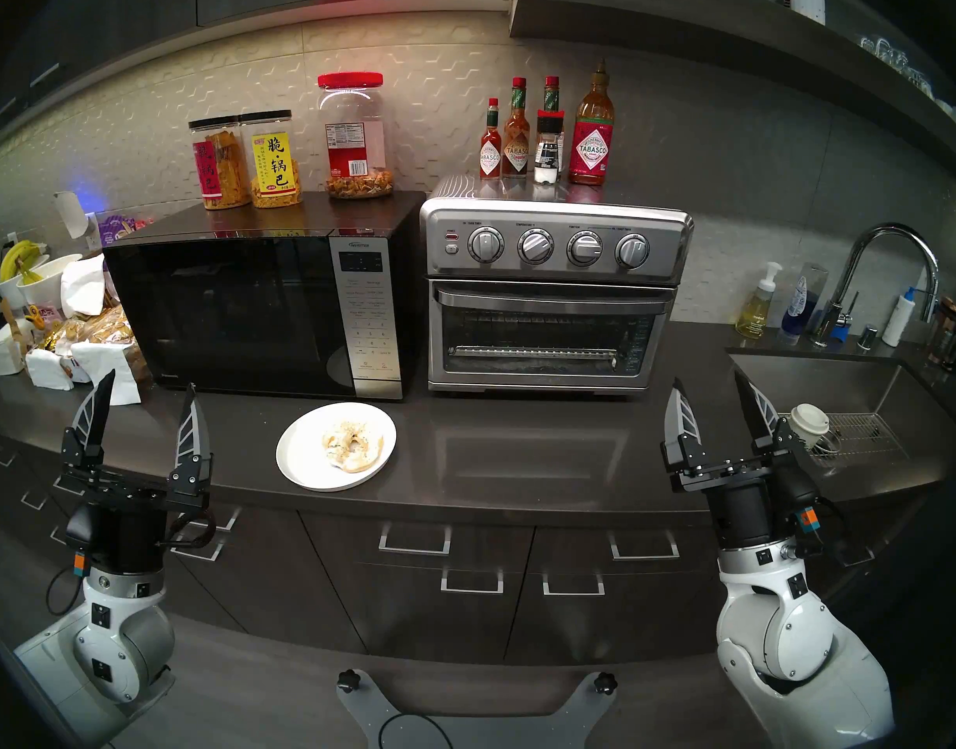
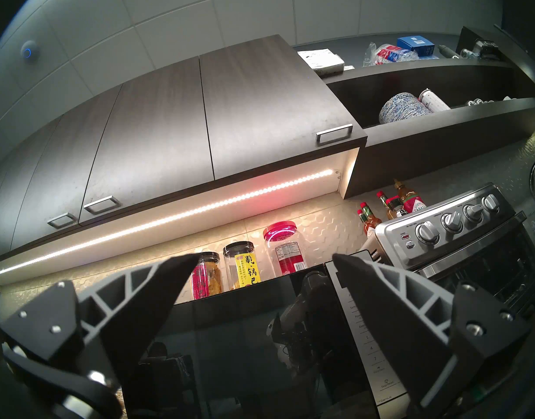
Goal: Open the oven and place the bagel inside on the rack
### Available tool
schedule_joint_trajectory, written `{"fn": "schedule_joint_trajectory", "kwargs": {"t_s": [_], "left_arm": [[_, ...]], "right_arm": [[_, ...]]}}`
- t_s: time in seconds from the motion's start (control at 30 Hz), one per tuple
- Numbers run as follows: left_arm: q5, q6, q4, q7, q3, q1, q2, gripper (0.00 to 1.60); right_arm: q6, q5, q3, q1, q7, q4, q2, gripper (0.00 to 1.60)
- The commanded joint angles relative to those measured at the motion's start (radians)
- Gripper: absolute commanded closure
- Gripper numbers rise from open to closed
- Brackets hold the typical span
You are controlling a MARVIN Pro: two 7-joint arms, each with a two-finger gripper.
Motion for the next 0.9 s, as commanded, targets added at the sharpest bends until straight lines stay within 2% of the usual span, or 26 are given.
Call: {"fn": "schedule_joint_trajectory", "kwargs": {"t_s": [0.0,0.4,0.6,0.73,0.87], "left_arm": [[0.001,-0.001,-0.008,0.001,-0.006,-0.002,0.0,0.0],[0.001,-0.001,-0.008,0.001,-0.006,-0.002,0.0,0.0],[0.001,-0.001,-0.008,0.001,-0.006,-0.002,0.0,0.0],[0.001,-0.001,-0.008,0.001,-0.006,-0.002,0.0,0.0],[0.001,-0.001,-0.008,0.001,-0.006,-0.002,0.0,0.0]], "right_arm": [[0.048,-0.015,-0.008,0.092,-0.003,-0.003,-0.001,0.0],[0.132,-0.007,-0.022,0.191,0.006,0.007,0.012,0.0],[0.14,-0.021,-0.034,0.235,0.019,0.026,0.011,0.0],[0.157,-0.034,-0.058,0.294,0.028,0.049,0.003,0.0],[0.161,-0.027,-0.062,0.304,0.023,0.052,-0.007,0.0]]}}
